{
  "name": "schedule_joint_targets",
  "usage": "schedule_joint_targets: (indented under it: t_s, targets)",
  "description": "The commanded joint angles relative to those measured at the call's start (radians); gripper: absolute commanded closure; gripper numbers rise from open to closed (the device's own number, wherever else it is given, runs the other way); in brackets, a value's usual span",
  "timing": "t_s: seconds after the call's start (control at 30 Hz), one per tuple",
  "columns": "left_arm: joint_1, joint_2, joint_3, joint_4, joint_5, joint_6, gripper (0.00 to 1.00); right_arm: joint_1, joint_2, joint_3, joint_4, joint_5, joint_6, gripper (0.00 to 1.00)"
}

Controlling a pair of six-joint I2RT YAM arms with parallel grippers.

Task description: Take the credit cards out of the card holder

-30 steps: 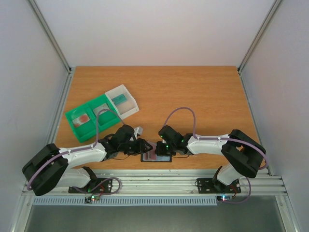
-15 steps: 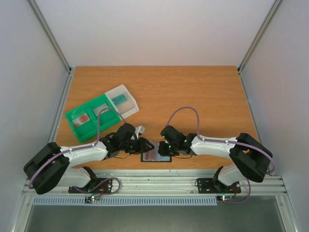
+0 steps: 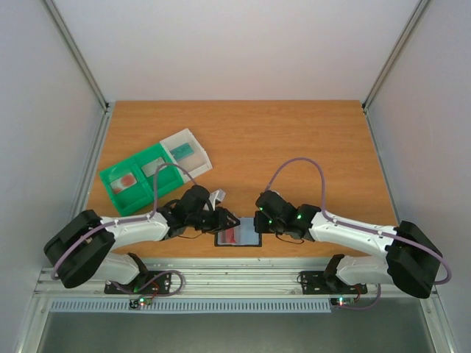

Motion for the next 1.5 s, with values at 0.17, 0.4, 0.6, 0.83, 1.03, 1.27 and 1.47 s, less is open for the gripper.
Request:
schedule_joint_targets:
  t_s: [0.17,0.4,0.6,0.83,1.03,1.27,1.47]
  targets:
    - [-0.03,0.068,0.047,0.127,0.027,-0.02,0.67,0.005,-0.061,0.022,-0.099,0.091,-0.012,0.88]
    - [-0.029,-0.016,0.015,0.049,-0.061,0.001,0.63,0.005,-0.08,0.037,-0.113,0.069,-0.026,0.88]
    - [-0.029,-0.001,-0.003,0.053,-0.078,0.002,0.62,0.005,-0.093,0.036,-0.099,0.049,-0.025,0.88]
    - [-0.029,0.032,-0.002,0.041,-0.105,0.015,0.63,0.005,-0.043,0.034,-0.033,-0.013,-0.038,0.88]
    - [-0.029,0.089,0.001,0.059,-0.116,0.026,0.7,0.005,0.028,0.024,0.036,-0.061,-0.016,0.89]
    - [-0.029,0.143,-0.034,0.132,-0.115,0.011,0.69,0.005,0.094,0.006,0.095,-0.053,-0.015,0.89]
    - [-0.029,0.154,-0.02,0.109,-0.11,0.011,0.68,0.002,0.19,-0.006,0.088,-0.041,-0.002,0.91]
